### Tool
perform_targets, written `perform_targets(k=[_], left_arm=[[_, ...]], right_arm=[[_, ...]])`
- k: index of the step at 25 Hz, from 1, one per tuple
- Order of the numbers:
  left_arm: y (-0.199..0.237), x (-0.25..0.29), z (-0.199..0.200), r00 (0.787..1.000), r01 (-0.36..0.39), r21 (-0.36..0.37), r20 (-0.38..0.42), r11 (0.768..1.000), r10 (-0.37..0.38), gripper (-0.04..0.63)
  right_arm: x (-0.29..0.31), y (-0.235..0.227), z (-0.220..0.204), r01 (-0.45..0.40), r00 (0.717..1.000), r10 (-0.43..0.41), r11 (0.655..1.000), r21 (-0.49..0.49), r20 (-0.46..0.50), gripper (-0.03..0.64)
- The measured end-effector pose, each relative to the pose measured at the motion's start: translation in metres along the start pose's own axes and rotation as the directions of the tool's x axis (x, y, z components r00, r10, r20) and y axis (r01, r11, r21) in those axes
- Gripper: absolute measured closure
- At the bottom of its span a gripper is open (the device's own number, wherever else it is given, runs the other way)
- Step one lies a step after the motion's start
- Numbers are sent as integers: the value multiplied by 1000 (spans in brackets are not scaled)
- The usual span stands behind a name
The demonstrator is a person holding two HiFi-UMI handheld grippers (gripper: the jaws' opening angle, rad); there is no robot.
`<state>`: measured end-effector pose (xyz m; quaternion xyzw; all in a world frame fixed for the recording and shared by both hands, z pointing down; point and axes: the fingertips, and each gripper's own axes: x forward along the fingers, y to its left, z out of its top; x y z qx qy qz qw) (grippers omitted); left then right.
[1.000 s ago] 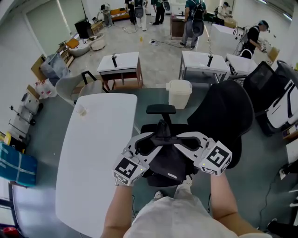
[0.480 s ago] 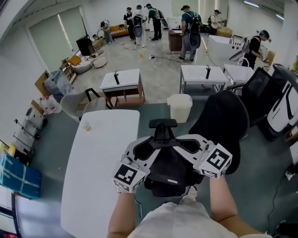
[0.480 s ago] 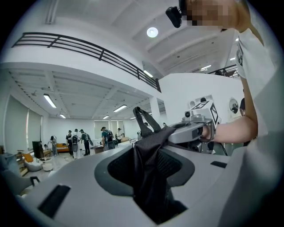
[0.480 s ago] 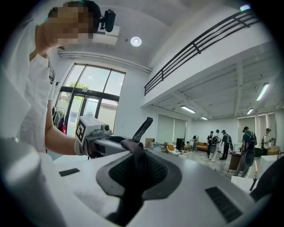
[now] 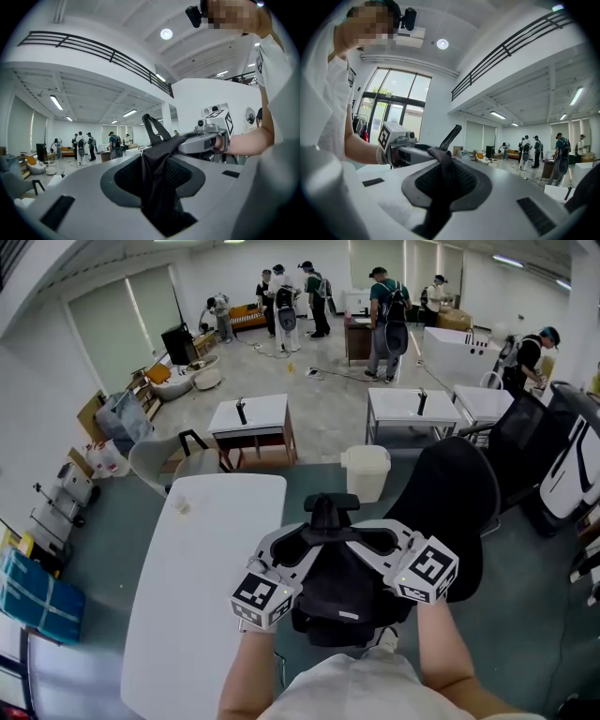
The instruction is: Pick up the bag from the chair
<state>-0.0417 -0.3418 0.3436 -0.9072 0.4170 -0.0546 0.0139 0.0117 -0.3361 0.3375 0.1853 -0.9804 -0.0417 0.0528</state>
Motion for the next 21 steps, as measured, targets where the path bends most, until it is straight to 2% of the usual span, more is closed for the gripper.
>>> perform_targets(k=[21], left_arm=[[-4, 2, -5, 1000, -5, -28, -9, 1000, 4, 442]], right_arm=[[-4, 0, -6, -1, 1000, 1, 1000, 3, -6, 575]])
